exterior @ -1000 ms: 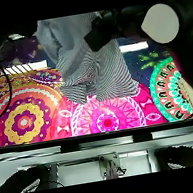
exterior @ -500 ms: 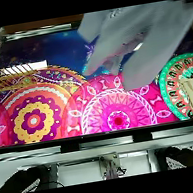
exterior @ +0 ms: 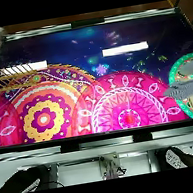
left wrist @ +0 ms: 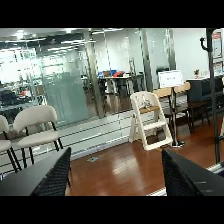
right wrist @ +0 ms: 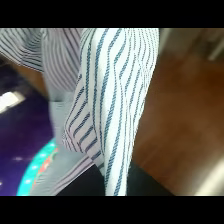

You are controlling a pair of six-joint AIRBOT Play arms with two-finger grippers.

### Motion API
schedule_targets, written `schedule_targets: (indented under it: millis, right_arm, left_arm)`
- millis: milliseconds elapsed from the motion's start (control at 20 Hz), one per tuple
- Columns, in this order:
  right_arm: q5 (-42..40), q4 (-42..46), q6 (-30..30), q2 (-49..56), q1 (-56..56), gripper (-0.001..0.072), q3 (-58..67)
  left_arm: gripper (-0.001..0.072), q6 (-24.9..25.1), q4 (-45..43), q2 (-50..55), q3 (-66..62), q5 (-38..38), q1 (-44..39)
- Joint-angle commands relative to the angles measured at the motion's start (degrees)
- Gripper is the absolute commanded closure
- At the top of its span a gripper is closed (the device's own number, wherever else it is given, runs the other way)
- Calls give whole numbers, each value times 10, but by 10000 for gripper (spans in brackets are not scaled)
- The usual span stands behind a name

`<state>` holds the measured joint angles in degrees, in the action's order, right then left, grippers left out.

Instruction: Fold the shirts.

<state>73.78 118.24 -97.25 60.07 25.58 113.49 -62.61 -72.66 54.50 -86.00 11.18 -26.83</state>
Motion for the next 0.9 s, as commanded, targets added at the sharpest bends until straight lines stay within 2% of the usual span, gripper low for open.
schedule_targets:
  millis: [0,200,400,700,850]
  right_arm:
    - [-39,0,-13,7,91,642,0]
    - [-106,22,-62,28,131,642,0]
    - [-111,21,-89,52,190,642,0]
    - [-120,20,-92,73,270,642,0]
    - [-124,16,-92,82,312,642,0]
  left_arm:
    - [33,0,0,-8,0,2,0]
    - [34,0,0,-13,0,38,0]
    - [34,0,0,-13,0,89,0]
    - [34,-3,0,-13,0,106,0]
    - [34,-2,0,-13,0,140,0]
